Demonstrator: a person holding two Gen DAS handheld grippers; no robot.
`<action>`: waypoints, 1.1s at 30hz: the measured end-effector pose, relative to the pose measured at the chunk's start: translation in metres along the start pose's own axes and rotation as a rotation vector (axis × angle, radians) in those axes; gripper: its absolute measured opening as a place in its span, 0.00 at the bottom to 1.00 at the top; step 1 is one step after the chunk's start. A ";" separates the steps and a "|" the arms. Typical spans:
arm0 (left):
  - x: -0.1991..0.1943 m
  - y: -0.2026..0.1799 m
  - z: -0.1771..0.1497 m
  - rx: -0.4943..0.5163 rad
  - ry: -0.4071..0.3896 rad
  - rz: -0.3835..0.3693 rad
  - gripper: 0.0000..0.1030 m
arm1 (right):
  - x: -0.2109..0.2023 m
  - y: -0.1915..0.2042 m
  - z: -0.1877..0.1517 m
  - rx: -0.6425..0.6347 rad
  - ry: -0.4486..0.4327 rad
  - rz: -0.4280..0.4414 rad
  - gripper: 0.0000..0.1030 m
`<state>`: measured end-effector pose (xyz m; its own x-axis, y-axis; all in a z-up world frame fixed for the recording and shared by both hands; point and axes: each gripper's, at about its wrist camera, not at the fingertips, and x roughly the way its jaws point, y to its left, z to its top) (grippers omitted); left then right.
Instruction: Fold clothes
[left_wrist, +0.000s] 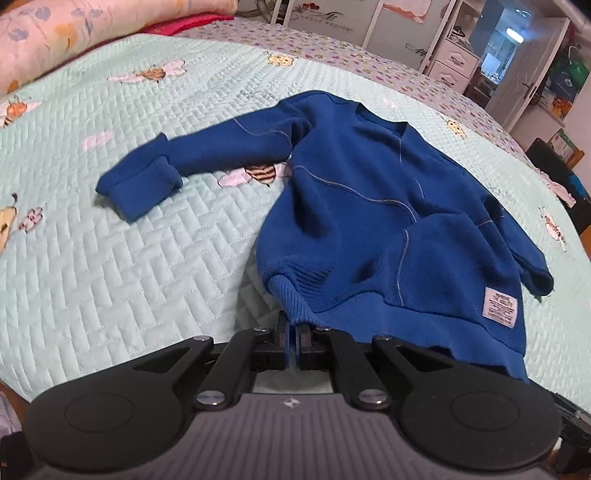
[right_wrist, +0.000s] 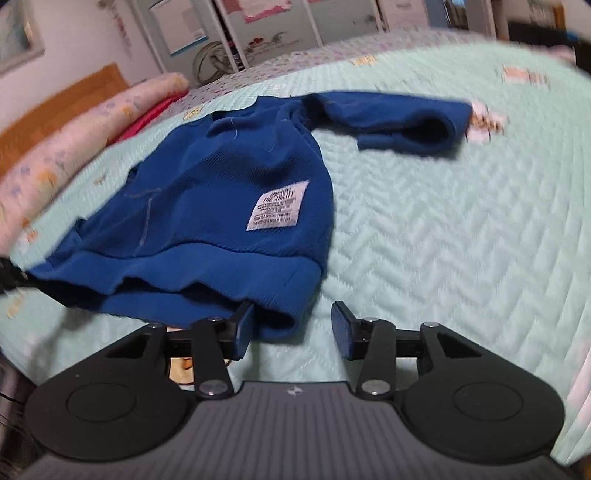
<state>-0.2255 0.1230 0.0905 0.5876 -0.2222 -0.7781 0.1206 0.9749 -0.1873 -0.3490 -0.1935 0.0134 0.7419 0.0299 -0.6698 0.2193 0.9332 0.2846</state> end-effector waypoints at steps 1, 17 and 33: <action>-0.001 0.000 0.001 0.016 -0.008 0.010 0.02 | 0.002 0.002 0.000 -0.019 -0.001 -0.005 0.22; -0.031 0.019 0.000 -0.051 -0.024 -0.016 0.00 | -0.049 -0.021 0.031 0.169 -0.083 0.071 0.07; 0.000 -0.040 -0.072 0.276 0.080 -0.048 0.09 | -0.029 0.052 -0.006 -0.469 -0.041 0.035 0.15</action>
<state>-0.2874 0.0824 0.0548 0.5121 -0.2583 -0.8191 0.3663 0.9283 -0.0638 -0.3627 -0.1441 0.0435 0.7702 0.0592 -0.6350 -0.1095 0.9932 -0.0403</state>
